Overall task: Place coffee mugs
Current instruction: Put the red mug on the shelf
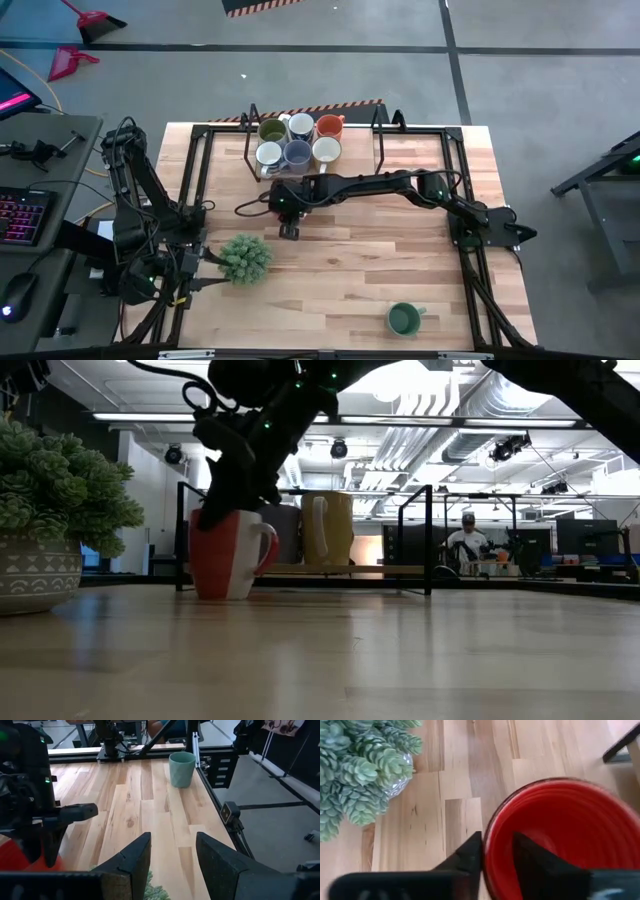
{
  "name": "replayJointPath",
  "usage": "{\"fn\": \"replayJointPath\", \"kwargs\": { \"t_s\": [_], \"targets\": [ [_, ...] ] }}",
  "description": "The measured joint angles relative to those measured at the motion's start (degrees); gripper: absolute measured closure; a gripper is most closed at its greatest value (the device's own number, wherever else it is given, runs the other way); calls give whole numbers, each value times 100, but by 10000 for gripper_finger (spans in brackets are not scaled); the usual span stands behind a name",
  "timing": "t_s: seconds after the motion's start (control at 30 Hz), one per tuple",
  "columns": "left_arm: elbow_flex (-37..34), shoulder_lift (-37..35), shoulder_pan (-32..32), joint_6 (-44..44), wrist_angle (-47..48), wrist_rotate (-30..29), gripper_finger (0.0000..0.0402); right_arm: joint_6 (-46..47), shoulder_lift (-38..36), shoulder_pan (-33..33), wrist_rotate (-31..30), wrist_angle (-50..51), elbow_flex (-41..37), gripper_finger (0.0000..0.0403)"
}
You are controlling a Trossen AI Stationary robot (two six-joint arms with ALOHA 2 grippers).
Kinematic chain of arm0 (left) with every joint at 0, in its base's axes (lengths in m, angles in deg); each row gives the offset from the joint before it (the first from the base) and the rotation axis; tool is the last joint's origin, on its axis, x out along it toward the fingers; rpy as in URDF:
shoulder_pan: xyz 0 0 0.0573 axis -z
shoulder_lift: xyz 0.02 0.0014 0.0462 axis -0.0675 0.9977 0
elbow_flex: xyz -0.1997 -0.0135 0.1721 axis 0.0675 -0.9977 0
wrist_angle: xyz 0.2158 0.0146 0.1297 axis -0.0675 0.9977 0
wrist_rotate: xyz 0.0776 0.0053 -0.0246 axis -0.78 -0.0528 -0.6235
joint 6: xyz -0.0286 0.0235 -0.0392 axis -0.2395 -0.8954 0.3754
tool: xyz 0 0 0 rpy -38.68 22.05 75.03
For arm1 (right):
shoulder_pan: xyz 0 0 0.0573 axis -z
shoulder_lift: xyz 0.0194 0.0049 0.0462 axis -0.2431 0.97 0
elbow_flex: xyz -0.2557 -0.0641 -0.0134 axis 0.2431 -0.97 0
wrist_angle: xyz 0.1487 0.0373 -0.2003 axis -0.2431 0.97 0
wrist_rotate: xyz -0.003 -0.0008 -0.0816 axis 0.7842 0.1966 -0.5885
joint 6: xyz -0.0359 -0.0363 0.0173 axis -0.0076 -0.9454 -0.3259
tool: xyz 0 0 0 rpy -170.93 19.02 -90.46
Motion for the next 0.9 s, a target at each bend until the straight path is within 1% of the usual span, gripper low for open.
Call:
{"fn": "replayJointPath", "kwargs": {
  "t_s": [0.13,0.17,0.3,0.43,0.53,0.57,0.6,0.67,0.73,0.83,0.9],
  "targets": [
    [0,0,0,-6,-1,1,257,259,-3,0,-108,60,0,386],
    [0,0,0,-7,-1,1,257,301,-11,-1,-153,73,0,392],
    [0,0,0,-6,0,4,257,433,-28,-72,-193,189,59,397],
    [0,0,0,-22,3,8,257,413,-15,-232,-317,1089,728,400],
    [0,0,0,-118,3,9,257,230,-15,-390,-713,1731,1532,401],
    [0,0,0,-153,3,10,257,201,-79,-441,-891,1775,1600,401],
    [0,0,0,-157,10,9,257,233,-285,-466,-1044,1587,1437,401],
    [0,1,0,-153,9,8,257,472,-593,-485,-1174,1611,1211,402],
    [0,2,0,-161,-6,10,257,696,-851,-505,-1492,2017,1182,402],
    [0,2,0,-238,-8,7,257,897,-1119,-602,-2225,2562,1301,402],
    [0,2,0,-258,-19,8,257,1111,-1298,-631,-2549,2927,1385,402]
  ]
}}
